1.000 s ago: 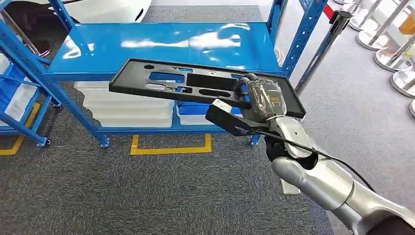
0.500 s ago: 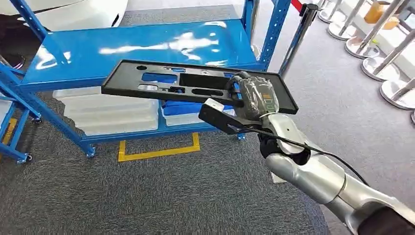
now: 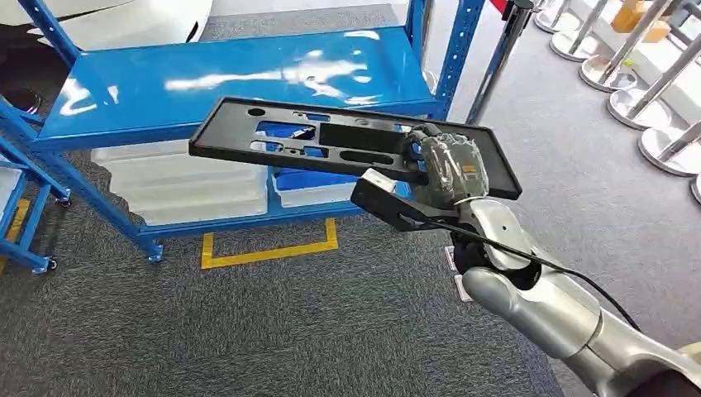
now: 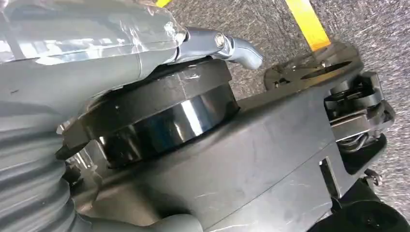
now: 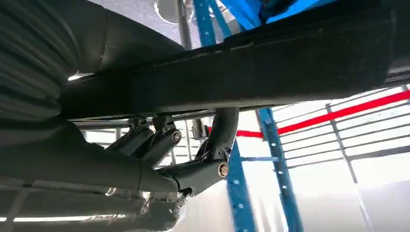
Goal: Take the parts from the cabinet and place them on the table.
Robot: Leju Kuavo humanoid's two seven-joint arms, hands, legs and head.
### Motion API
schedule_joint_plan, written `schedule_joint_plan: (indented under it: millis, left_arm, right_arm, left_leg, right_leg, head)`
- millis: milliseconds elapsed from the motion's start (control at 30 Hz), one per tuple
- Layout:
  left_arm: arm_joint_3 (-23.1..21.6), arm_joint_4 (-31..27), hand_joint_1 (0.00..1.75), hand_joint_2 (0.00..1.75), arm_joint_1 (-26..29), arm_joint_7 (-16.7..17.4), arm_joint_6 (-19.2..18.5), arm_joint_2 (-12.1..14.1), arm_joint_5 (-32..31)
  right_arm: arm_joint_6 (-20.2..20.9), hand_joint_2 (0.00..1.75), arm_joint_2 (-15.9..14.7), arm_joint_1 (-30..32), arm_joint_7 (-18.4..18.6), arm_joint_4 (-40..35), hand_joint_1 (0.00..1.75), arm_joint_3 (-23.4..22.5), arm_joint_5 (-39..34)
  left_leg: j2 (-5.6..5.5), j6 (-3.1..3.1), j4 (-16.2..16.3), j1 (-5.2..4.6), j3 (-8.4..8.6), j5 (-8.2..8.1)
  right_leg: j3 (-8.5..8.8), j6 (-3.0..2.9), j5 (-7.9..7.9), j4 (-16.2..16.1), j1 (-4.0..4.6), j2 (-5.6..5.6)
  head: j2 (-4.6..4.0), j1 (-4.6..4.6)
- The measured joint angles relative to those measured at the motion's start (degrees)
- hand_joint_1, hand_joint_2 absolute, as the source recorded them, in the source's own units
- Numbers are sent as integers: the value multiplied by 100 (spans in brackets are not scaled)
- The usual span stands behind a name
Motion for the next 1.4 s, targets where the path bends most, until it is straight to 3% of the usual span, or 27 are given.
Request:
schedule_joint_plan:
  millis: [67, 100, 133, 200, 233, 267, 300, 367, 400, 433, 467, 567, 600, 633, 700, 767, 800, 833, 900, 933, 1067, 1100, 1167, 1233, 1267, 1333, 1400]
  left_arm:
    - [0, 0, 0, 175, -1, 18, -2, 6, -4]
    - [0, 0, 0, 175, 1, 22, -9, 13, -6]
    - [0, 0, 0, 175, -3, 22, -20, 13, -11]
    - [0, 0, 0, 175, -20, 22, -55, 20, -24]
    - [0, 0, 0, 175, -23, 20, -68, 26, -31]
    - [0, 0, 0, 175, -30, 17, -77, 28, -44]
    - [0, 0, 0, 175, -31, 15, -79, 28, -55]
    - [0, 0, 0, 175, -25, -4, -79, 31, -68]
    - [-2, 0, 0, 175, -11, -4, -79, 31, -74]
    - [-4, 0, 0, 175, 8, -9, -79, 31, -81]
    - [-4, 0, 0, 175, -1, -11, -85, 31, -83]
    - [-4, -4, 0, 175, 1, -13, -98, 24, -98]
    - [-4, -4, 0, 175, -9, -11, -98, 20, -107]
    - [-4, -4, 0, 175, -7, -9, -98, 22, -111]
    - [-4, -4, 0, 175, 2, -9, -98, 22, -109]
    - [-4, -4, 0, 175, 6, -9, -98, 22, -105]
    - [-4, -4, 0, 175, 5, -7, -98, 22, -103]
    - [-4, -4, 0, 175, 5, -2, -101, 22, -96]
    - [-4, -4, 0, 175, 5, -2, -105, 22, -87]
    - [-4, -2, 0, 175, 6, -2, -105, 24, -85]
    - [-4, 0, 0, 175, 7, 7, -107, 28, -74]
    - [-4, 0, 0, 175, 6, 7, -105, 35, -72]
    - [-4, 0, 0, 175, 3, 4, -111, 44, -74]
    - [-4, 0, 0, 175, -12, 4, -114, 46, -74]
    - [-4, 0, 0, 175, -18, -7, -116, 48, -70]
    - [-4, 0, 0, 175, -25, -9, -120, 48, -70]
    - [-4, 0, 0, 175, -15, -7, -120, 50, -72]
  right_arm:
    - [-6, 175, -6, 18, 9, -2, 175, -9, 31]
    - [-4, 175, -7, 23, 15, -4, 175, -22, 57]
    - [4, 175, -4, 25, 15, -15, 175, -44, 96]
    - [39, 175, 0, 51, 15, -42, 175, -68, 153]
    - [76, 175, 0, 72, 15, -46, 175, -72, 171]
    - [107, 175, 0, 101, 15, -48, 175, -76, 179]
    - [138, 175, 0, 117, 15, -55, 175, -83, 182]
    - [177, 175, -2, 126, 15, -105, 175, -111, 190]
    - [181, 175, -2, 127, 15, -125, 175, -140, 192]
    - [184, 175, -2, 124, 17, -138, 175, -157, 195]
    - [188, 175, -2, 119, 18, -144, 175, -166, 195]
    - [186, 175, -13, 164, 17, -175, 175, -205, 195]
    - [184, 175, -33, 179, 18, -179, 175, -232, 195]
    - [184, 175, -33, 174, 15, -195, 175, -256, 192]
    - [188, 175, -33, 174, 15, -214, 175, -280, 186]
    - [192, 175, -33, 198, 17, -214, 175, -280, 158]
    - [203, 175, -33, 205, 18, -214, 175, -280, 155]
    - [205, 175, -33, 203, 15, -214, 175, -280, 157]
    - [205, 175, -33, 185, 18, -216, 175, -289, 162]
    - [205, 175, -33, 177, 17, -216, 175, -293, 164]
    - [205, 175, -31, 162, 18, -223, 175, -293, 157]
    - [205, 175, -33, 156, 20, -223, 175, -295, 157]
    - [205, 175, -31, 137, 22, -223, 175, -295, 157]
    - [205, 175, -17, 139, 22, -223, 175, -293, 157]
    - [205, 175, -17, 142, 22, -223, 175, -291, 157]
    - [205, 175, -15, 140, 22, -223, 175, -289, 155]
    - [192, 175, -13, 139, 22, -223, 175, -288, 136]
  left_leg:
    - [33, -58, -17, -22, 22, -4]
    - [-26, -98, 80, -2, 14, -94]
    - [-86, -119, 310, -7, -76, -285]
    - [-117, -140, 1180, -5, -414, -756]
    - [-120, -148, 1551, -6, -557, -892]
    - [-121, -150, 1721, -6, -606, -890]
    - [-122, -145, 1616, -4, -538, -776]
    - [-160, -128, 842, 17, -157, -316]
    - [-274, -120, 360, 37, 52, -75]
    - [-463, -106, 177, 59, 104, -101]
    - [-448, -89, 5, 67, 134, -142]
    - [-373, -8, 3, 36, 84, -87]
    - [-320, 36, -62, 77, 96, -52]
    - [-292, 61, -88, 72, 95, -26]
    - [-220, 76, -90, 62, 82, -16]
    - [-154, 76, -85, 54, 75, -17]
    - [-122, 75, -83, 55, 76, -17]
    - [-96, 72, -78, 58, 78, -20]
    - [-64, 45, -71, 58, 96, -38]
    - [-52, 22, -74, 44, 93, -46]
    - [12, -75, -76, 7, 78, -27]
    - [10, -114, -35, -8, 66, -83]
    - [-105, -143, 466, 6, -112, -430]
    - [-119, -160, 1430, 2, -521, -875]
    - [-122, -161, 1753, 2, -658, -947]
    - [-129, -139, 1581, 4, -573, -720]
    - [-196, -98, 619, 9, -150, -167]
  right_leg:
    - [9, -61, 38, -57, -39, 47]
    - [26, -89, 65, -87, -70, 52]
    - [17, -119, 78, -93, -71, 79]
    - [9, -151, 88, -91, -54, 127]
    - [4, -155, 92, -89, -45, 158]
    - [3, -157, 95, -86, -40, 193]
    - [3, -159, 98, -82, -40, 233]
    - [1, -153, 100, -56, -42, 323]
    - [-7, -145, 95, -38, -44, 360]
    - [-46, -123, 99, -9, -9, 399]
    - [-109, -95, 114, 22, -13, 448]
    - [-178, 24, 195, -2, -44, 524]
    - [-203, 47, 139, 38, -58, 485]
    - [-275, 85, -17, 212, -46, 325]
    - [-617, 141, -446, 1015, -70, 228]
    - [-901, 170, -633, 1676, -92, 209]
    - [-869, 177, -541, 1633, -97, 203]
    - [-709, 179, -341, 1336, -101, 191]
    - [-189, 152, 137, 331, -100, 74]
    - [-59, 134, 82, 67, -75, -66]
    - [-78, -7, 76, -29, -21, 34]
    - [-49, -57, 109, -87, -89, 49]
    - [-50, -137, 118, -88, -78, 78]
    - [-51, -160, 116, -86, -51, 140]
    - [-50, -161, 117, -85, -40, 175]
    - [-41, -162, 118, -75, -30, 259]
    - [-30, -158, 115, -53, -31, 350]
  head:
    - [0, -9]
    - [0, -22]
    - [0, -79]
    - [0, -184]
    - [0, -205]
    - [0, -225]
    - [0, -236]
    - [0, -269]
    - [0, -286]
    - [0, -306]
    - [0, -304]
    - [0, -264]
    - [0, -273]
    - [0, -207]
    - [0, -129]
    - [0, -92]
    - [0, -81]
    - [0, -61]
    - [0, -22]
    - [0, 2]
    - [0, -48]
    - [0, -59]
    - [0, -144]
    - [0, -223]
    - [0, -247]
    - [0, -264]
    - [0, -289]
